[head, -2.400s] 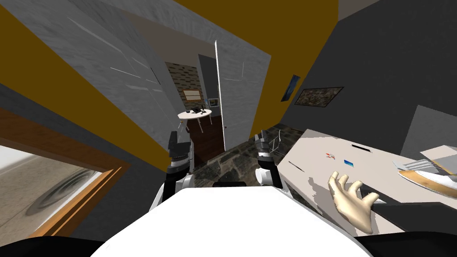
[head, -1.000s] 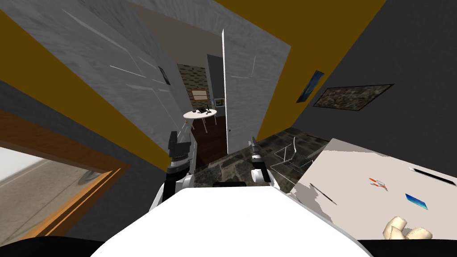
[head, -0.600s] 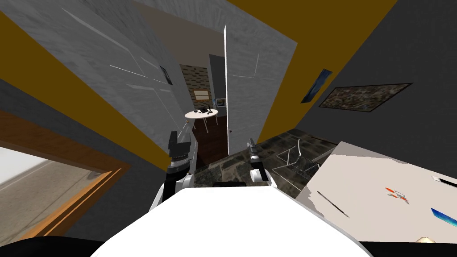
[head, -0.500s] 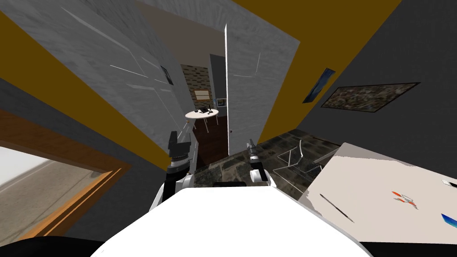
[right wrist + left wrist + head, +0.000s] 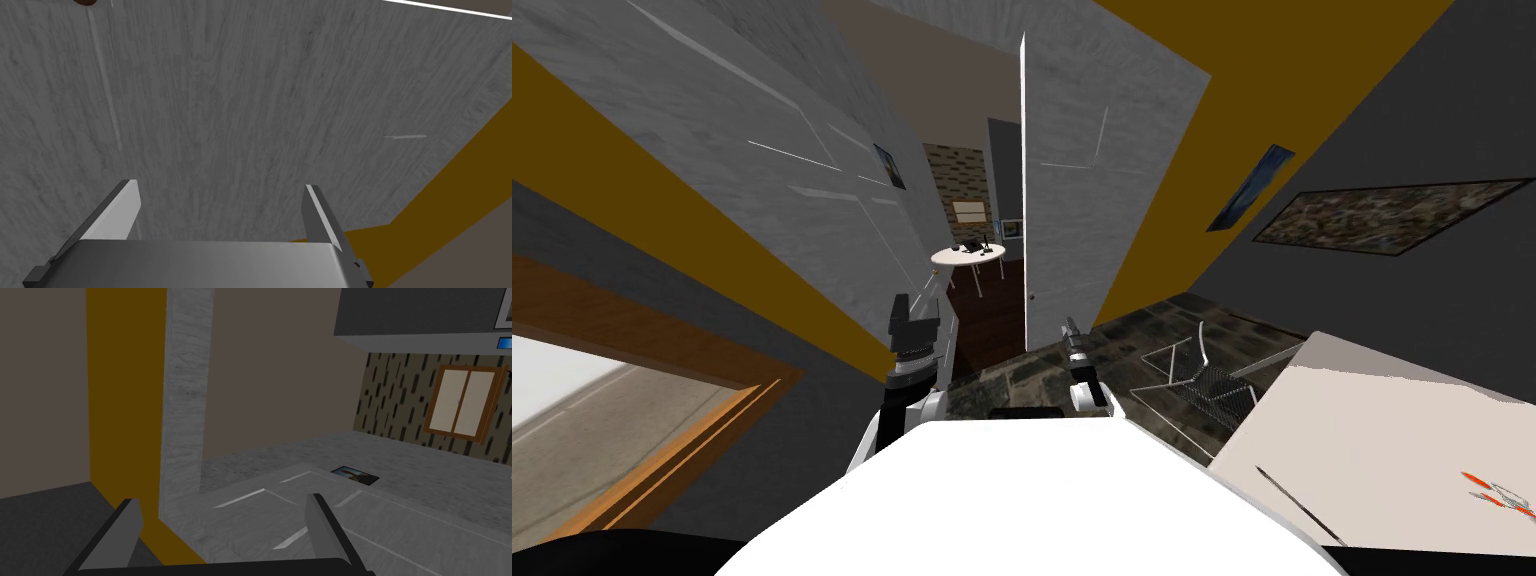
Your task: Push the door open
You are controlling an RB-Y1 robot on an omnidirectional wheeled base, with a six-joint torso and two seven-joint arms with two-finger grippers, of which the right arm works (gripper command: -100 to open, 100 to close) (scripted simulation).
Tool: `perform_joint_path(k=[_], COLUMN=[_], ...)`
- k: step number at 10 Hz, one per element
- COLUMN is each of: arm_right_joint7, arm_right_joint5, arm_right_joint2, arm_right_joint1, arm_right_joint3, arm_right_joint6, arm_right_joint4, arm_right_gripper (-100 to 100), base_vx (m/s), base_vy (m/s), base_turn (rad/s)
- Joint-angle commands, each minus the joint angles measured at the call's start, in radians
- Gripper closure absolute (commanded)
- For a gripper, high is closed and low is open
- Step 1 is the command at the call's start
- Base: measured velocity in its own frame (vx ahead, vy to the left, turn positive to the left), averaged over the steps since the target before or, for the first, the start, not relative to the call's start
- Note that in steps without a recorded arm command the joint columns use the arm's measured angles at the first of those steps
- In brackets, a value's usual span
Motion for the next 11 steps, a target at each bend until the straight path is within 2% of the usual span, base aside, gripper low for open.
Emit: perform_joint_path(k=[1,6,11], arm_right_joint7=[-0.005,-0.022,-0.036], arm_right_joint5=[0.006,0.023,0.039], arm_right_joint2=[0.001,0.006,0.015], arm_right_joint1=[-0.012,-0.061,-0.105], arm_right_joint3=[0.004,0.012,0.018], arm_right_joint6=[-0.009,-0.05,-0.087], arm_right_joint4=[0.043,0.202,0.342], arm_right_gripper=[-100,-100,-100], base_vx=[0.063,0.092,0.097], base_vy=[-0.024,-0.031,-0.026], base_turn=[0.09,0.084,0.077])
